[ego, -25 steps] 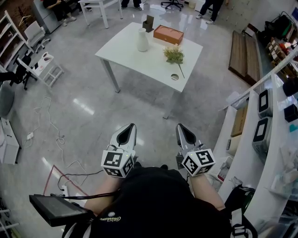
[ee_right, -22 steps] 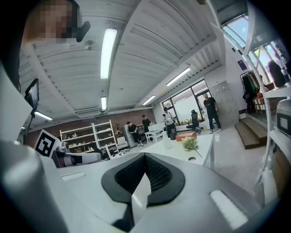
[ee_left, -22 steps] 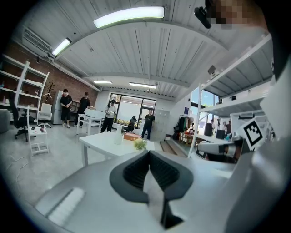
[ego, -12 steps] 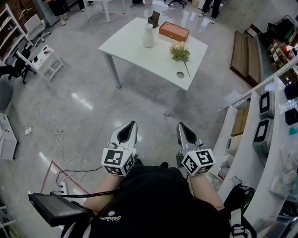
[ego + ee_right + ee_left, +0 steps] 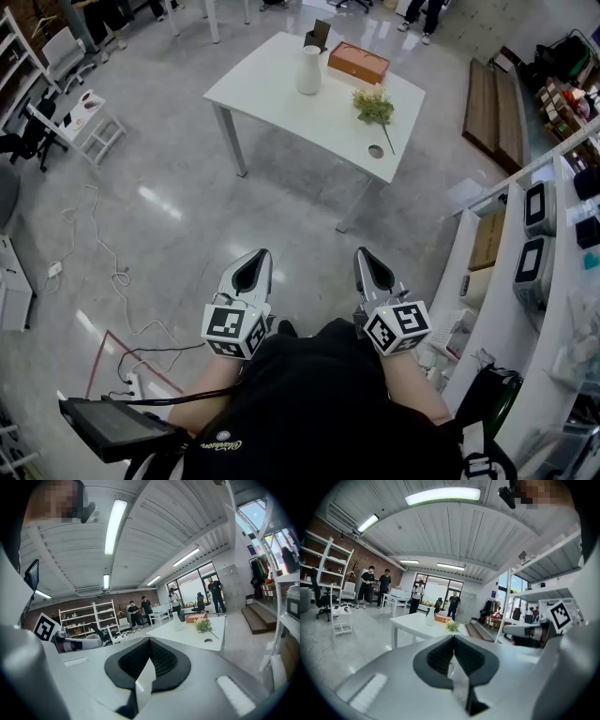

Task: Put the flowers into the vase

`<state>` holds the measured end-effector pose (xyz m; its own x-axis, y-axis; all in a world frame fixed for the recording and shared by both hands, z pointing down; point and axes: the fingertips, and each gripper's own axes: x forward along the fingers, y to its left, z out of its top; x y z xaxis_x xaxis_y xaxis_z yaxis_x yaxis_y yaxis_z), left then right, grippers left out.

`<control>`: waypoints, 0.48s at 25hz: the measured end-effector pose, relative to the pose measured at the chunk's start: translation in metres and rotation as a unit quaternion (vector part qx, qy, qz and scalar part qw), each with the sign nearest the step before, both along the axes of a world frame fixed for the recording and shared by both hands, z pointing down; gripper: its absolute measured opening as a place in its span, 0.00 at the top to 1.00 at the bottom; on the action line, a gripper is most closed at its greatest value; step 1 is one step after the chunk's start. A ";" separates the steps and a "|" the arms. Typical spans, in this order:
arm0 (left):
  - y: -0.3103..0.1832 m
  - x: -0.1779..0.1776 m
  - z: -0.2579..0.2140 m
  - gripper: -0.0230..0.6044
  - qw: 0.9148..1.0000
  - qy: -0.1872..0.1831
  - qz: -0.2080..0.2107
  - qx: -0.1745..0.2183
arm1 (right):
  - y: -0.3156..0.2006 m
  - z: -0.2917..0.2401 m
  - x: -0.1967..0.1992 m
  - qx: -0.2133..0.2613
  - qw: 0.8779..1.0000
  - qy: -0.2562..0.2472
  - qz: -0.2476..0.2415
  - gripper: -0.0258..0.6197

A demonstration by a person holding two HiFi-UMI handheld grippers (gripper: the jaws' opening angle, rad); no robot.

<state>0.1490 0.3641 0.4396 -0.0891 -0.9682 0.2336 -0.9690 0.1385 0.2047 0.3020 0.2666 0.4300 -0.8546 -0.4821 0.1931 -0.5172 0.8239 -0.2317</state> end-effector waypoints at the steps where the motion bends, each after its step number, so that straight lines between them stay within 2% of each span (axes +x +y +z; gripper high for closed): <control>1: -0.001 -0.003 0.000 0.95 1.000 0.001 0.001 0.001 | -0.001 -0.001 -0.002 0.002 1.000 0.001 0.002 0.96; 12: -0.044 -0.014 0.008 0.95 1.000 0.003 0.014 -0.010 | -0.047 0.005 -0.014 0.000 1.000 0.003 0.011 0.96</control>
